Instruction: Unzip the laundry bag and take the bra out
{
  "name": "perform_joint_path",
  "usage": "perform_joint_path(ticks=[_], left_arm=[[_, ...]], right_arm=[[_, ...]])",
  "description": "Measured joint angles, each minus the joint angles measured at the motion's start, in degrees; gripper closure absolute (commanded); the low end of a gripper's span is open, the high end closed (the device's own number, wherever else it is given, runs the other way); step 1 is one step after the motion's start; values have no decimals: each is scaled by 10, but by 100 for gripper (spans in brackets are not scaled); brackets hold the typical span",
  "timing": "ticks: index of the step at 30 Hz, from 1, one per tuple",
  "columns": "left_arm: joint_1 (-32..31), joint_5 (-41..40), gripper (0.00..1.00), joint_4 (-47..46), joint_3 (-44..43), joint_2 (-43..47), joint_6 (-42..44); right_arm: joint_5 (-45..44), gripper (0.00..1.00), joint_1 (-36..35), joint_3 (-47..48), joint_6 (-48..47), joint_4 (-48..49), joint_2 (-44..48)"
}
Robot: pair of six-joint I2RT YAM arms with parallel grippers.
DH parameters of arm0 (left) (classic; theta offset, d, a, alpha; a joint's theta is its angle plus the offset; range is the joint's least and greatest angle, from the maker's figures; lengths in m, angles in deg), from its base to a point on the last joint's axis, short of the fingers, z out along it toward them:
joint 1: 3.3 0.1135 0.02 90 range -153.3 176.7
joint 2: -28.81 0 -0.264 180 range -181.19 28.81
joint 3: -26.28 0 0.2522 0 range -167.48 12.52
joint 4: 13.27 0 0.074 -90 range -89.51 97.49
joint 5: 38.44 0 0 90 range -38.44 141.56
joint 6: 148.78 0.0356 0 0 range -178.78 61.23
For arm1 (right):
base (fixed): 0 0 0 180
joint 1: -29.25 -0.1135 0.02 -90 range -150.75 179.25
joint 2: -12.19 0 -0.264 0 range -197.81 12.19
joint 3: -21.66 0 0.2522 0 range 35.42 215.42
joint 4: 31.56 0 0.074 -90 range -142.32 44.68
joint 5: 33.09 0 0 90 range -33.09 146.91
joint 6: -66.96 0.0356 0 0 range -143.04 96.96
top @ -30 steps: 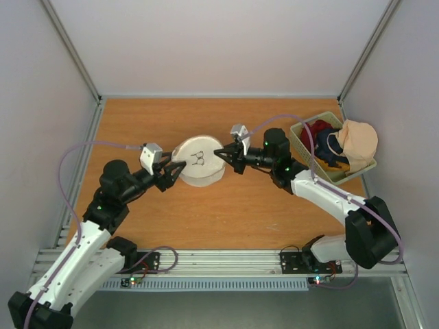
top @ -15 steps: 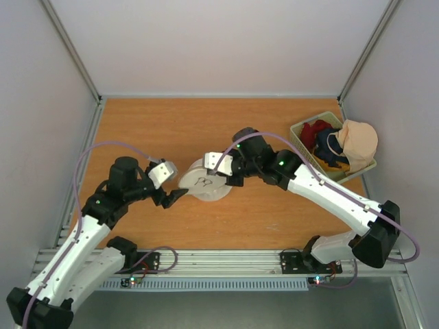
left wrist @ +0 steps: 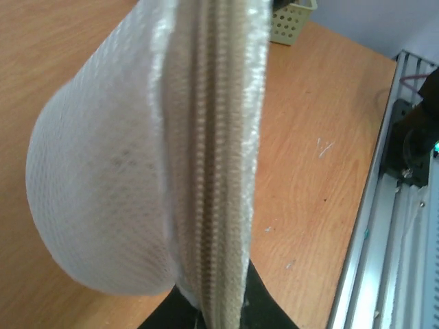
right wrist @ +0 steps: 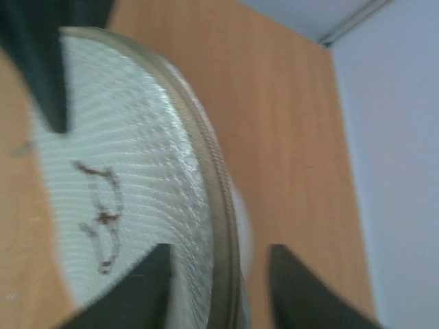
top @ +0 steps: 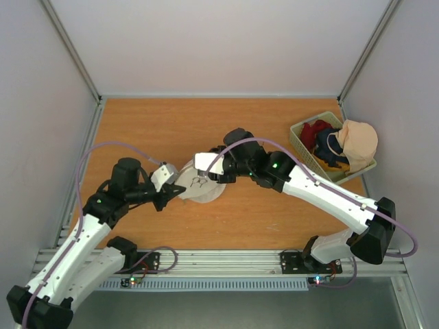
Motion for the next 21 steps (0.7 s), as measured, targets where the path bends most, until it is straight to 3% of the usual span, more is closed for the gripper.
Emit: perform_joint_path(ticks=[3, 8, 11, 14, 21], left_arm=[[0, -7, 99, -14, 0, 0, -67], [8, -77, 99, -89, 8, 0, -210], [24, -128, 99, -140, 14, 0, -311], [41, -168, 99, -194, 19, 0, -404], [48, -226, 100, -268, 20, -1, -523]], right_arm=[[-59, 28, 5, -18, 40, 71, 0], [-106, 24, 45, -25, 154, 175, 4], [-117, 28, 65, -50, 230, 237, 26], [-110, 39, 64, -69, 309, 273, 46], [-44, 42, 17, -155, 465, 379, 44]])
